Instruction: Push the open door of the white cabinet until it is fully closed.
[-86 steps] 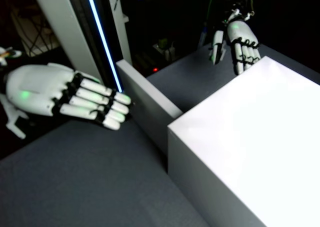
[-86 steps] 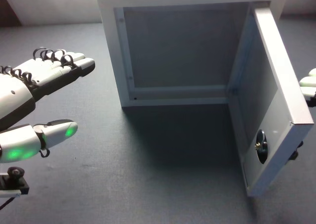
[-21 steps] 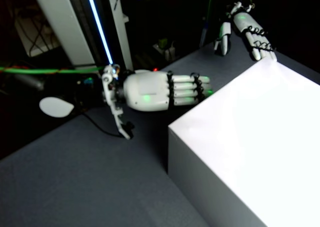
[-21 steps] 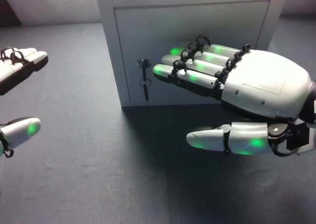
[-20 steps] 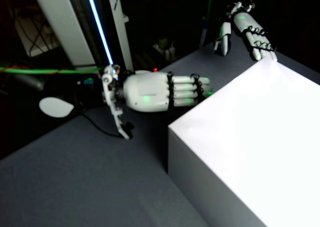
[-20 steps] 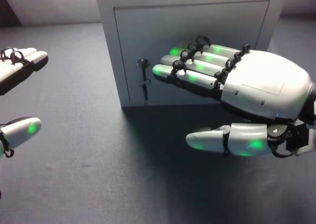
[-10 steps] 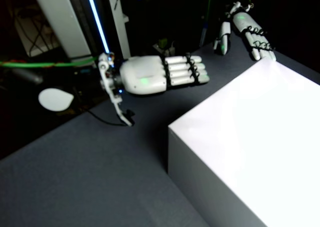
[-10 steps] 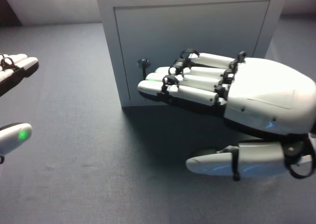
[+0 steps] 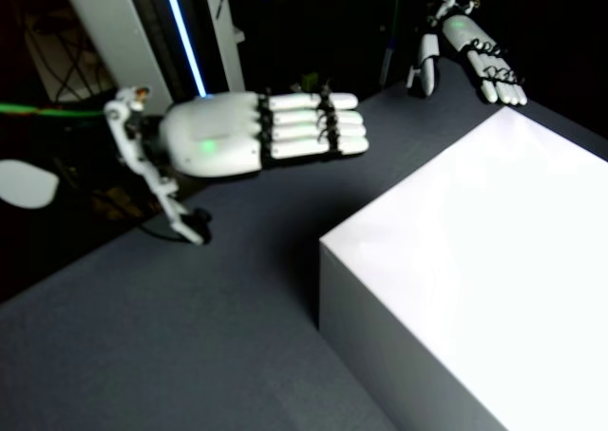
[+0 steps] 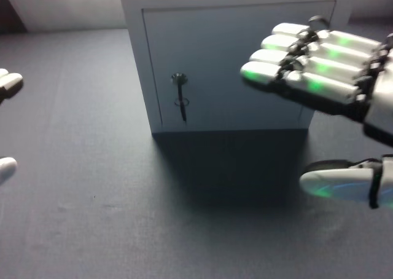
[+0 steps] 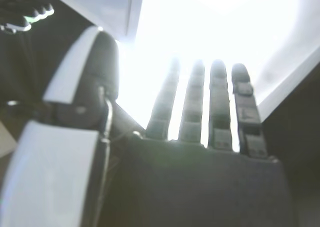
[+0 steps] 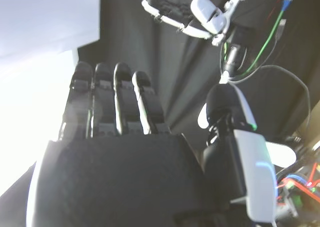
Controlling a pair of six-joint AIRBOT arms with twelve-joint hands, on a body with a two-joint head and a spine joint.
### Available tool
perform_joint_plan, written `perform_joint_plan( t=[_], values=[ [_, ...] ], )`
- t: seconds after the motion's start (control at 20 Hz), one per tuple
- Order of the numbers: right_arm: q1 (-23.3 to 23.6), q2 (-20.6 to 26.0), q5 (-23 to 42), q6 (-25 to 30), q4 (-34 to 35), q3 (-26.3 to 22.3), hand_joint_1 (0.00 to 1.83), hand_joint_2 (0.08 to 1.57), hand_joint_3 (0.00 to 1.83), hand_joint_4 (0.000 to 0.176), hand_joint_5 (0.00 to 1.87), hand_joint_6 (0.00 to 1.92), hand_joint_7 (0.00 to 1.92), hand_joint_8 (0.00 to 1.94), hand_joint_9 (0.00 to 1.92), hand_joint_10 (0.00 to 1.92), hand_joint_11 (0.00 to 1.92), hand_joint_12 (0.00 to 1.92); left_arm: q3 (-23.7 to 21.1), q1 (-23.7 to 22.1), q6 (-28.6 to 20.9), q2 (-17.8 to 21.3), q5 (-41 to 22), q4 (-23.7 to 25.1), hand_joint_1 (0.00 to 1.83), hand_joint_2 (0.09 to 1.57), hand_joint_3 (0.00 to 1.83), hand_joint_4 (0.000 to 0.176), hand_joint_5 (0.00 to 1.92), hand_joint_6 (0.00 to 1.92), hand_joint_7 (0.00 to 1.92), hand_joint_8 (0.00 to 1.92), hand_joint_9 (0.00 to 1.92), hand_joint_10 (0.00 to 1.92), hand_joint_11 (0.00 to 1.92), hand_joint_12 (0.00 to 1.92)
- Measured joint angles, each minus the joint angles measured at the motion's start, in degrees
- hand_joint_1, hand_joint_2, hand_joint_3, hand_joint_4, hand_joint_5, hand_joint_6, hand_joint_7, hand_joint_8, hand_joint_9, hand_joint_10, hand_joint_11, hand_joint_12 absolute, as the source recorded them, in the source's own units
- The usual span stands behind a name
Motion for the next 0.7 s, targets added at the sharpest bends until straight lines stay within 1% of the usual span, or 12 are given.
perform_joint_plan(
  t=[0.1, 0.15, 0.2, 0.3, 0.35, 0.45, 0.5, 0.55, 0.6, 0.65, 0.7],
  values=[
    [-1.9, 1.7, 1.7, -1.9, 3.6, -0.8, 0.04, 1.28, 0.00, 0.000, 0.02, 0.01, 0.00, 0.00, 0.00, 0.00, 0.00, 0.00, 0.0, 0.0, 0.0, 0.0, -0.6, -0.3, 0.44, 1.38, 0.00, 0.000, 0.06, 0.00, 0.00, 0.00, 0.00, 0.00, 0.00, 0.00],
    [-3.4, 3.2, 2.9, -3.5, 6.4, -1.3, 0.00, 1.28, 0.00, 0.000, 0.00, 0.00, 0.00, 0.00, 0.00, 0.00, 0.00, 0.00, 0.0, 0.0, 0.0, 0.0, -0.7, 0.3, 0.42, 1.38, 0.00, 0.000, 0.05, 0.00, 0.00, 0.00, 0.00, 0.00, 0.00, 0.00],
    [-4.2, 4.0, 3.4, -4.5, 8.1, -1.7, 0.04, 1.28, 0.00, 0.000, 0.02, 0.01, 0.00, 0.00, 0.00, 0.00, 0.00, 0.00, 0.0, 0.0, 0.0, 0.0, -0.7, 0.7, 0.42, 1.38, 0.00, 0.000, 0.04, 0.00, 0.00, 0.00, 0.00, 0.00, 0.00, 0.00],
    [-6.1, 5.8, 4.7, -6.5, 11.3, -2.6, 0.00, 1.28, 0.00, 0.000, 0.00, 0.00, 0.00, 0.00, 0.00, 0.00, 0.00, 0.00, 0.0, 0.0, 0.0, 0.0, -0.9, 0.8, 0.43, 1.36, 0.00, 0.000, 0.01, 0.00, 0.00, 0.00, 0.00, 0.00, 0.00, 0.00],
    [-7.3, 6.4, 5.7, -7.7, 12.7, -3.1, 0.04, 1.28, 0.00, 0.000, 0.02, 0.01, 0.00, 0.00, 0.00, 0.00, 0.00, 0.00, 0.0, 0.0, 0.0, 0.0, -0.9, 0.6, 0.41, 1.36, 0.00, 0.000, 0.00, 0.00, 0.00, 0.00, 0.00, 0.00, 0.00, 0.00],
    [-9.9, 7.5, 8.2, -10.1, 15.9, -4.1, 0.00, 1.28, 0.00, 0.000, 0.00, 0.00, 0.00, 0.00, 0.00, 0.00, 0.00, 0.00, 0.0, 0.0, 0.0, 0.0, -0.9, 0.4, 0.36, 1.35, 0.00, 0.000, 0.00, 0.00, 0.00, 0.00, 0.00, 0.00, 0.00, 0.00],
    [-11.6, 8.0, 9.9, -11.0, 18.0, -4.4, 0.04, 1.28, 0.00, 0.000, 0.02, 0.01, 0.00, 0.00, 0.00, 0.00, 0.00, 0.00, 0.0, 0.0, 0.0, 0.0, -0.9, 0.4, 0.35, 1.35, 0.00, 0.000, 0.00, 0.00, 0.00, 0.00, 0.00, 0.00, 0.00, 0.00],
    [-12.9, 8.3, 11.2, -11.8, 19.8, -4.6, 0.01, 1.28, 0.00, 0.000, 0.00, 0.00, 0.00, 0.00, 0.00, 0.00, 0.00, 0.00, 0.0, 0.0, 0.0, 0.0, -0.9, 0.4, 0.36, 1.34, 0.00, 0.000, 0.00, 0.00, 0.00, 0.00, 0.00, 0.00, 0.00, 0.00],
    [-14.4, 8.7, 13.0, -12.6, 22.3, -4.7, 0.00, 1.28, 0.00, 0.000, 0.00, 0.00, 0.00, 0.00, 0.00, 0.00, 0.00, 0.00, 0.0, -0.1, 0.0, 0.0, -0.9, 0.5, 0.29, 1.34, 0.00, 0.000, 0.00, 0.00, 0.00, 0.00, 0.00, 0.00, 0.00, 0.00],
    [-15.5, 9.0, 14.4, -13.1, 24.4, -4.9, 0.04, 1.28, 0.00, 0.000, 0.02, 0.01, 0.00, 0.00, 0.00, 0.00, 0.00, 0.00, 0.0, -0.3, 0.0, 0.0, -0.9, 0.5, 0.25, 1.35, 0.00, 0.000, 0.00, 0.00, 0.00, 0.00, 0.00, 0.00, 0.00, 0.00],
    [-16.8, 9.1, 16.3, -13.3, 27.0, -5.0, 0.12, 1.26, 0.00, 0.000, 0.00, 0.00, 0.00, 0.00, 0.00, 0.00, 0.00, 0.00, 0.1, -0.4, 0.1, 0.0, -1.0, 0.5, 0.22, 1.35, 0.00, 0.000, 0.00, 0.00, 0.00, 0.00, 0.00, 0.00, 0.00, 0.00]
  ],
)
